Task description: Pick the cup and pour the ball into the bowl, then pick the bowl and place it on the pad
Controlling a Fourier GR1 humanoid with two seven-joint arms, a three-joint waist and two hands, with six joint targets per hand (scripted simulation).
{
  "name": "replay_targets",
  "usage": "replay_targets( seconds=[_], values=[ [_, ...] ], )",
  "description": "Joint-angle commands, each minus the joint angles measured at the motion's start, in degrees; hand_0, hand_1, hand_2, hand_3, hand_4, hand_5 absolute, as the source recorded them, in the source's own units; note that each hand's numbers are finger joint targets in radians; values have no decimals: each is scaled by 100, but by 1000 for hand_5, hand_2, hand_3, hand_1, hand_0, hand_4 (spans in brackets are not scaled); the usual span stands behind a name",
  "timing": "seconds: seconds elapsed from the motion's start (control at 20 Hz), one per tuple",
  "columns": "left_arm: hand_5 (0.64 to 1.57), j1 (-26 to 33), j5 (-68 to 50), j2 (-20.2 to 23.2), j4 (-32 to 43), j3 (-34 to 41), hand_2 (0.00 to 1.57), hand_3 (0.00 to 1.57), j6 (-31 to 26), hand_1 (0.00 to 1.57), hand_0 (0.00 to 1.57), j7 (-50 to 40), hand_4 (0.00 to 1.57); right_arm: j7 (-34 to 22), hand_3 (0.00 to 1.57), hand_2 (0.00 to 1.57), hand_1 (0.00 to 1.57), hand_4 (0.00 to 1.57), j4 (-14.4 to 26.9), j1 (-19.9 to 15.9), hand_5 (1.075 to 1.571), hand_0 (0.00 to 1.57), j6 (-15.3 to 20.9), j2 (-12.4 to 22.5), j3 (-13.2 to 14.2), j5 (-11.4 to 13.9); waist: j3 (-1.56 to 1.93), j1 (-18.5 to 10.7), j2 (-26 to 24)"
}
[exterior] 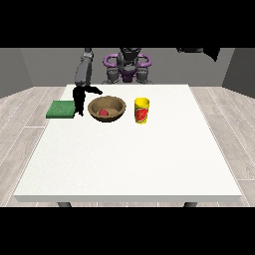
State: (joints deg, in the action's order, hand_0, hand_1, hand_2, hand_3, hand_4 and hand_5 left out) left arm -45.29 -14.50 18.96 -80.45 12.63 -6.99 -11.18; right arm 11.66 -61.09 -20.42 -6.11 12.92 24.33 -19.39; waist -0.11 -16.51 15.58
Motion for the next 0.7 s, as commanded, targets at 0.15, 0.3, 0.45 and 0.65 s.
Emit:
replay_targets(
  seconds=[0.15, 0.3, 0.45, 0.65],
  values=[
    [1508, -139, -913, 1087, 544, 966, 0, 0, -965, 0, 0, -29, 284, 527, 0, 0, 0, 0, 604, -397, 1568, 0, 201, -350, -236, 206, 13, 238, 248],
    [1509, 231, -930, 1033, 351, 983, 0, 0, -892, 0, 0, 4, 281, 761, 0, 0, 0, 0, 1272, -573, 1569, 0, 69, -254, -226, 243, 16, 269, 143],
    [1502, 275, -1069, 1311, 562, 1224, 0, 0, -1126, 0, 0, 160, 243, 872, 0, 0, 0, 0, 1432, -867, 1569, 0, 232, -317, -231, 256, 15, 258, 354],
    [1494, 366, -1235, 1515, 419, 1307, 0, 0, -1128, 0, 0, -119, 244, 1237, 0, 0, 0, 0, 1994, -916, 1571, 0, 166, -344, -287, 368, 17, 308, 231]
  ],
)
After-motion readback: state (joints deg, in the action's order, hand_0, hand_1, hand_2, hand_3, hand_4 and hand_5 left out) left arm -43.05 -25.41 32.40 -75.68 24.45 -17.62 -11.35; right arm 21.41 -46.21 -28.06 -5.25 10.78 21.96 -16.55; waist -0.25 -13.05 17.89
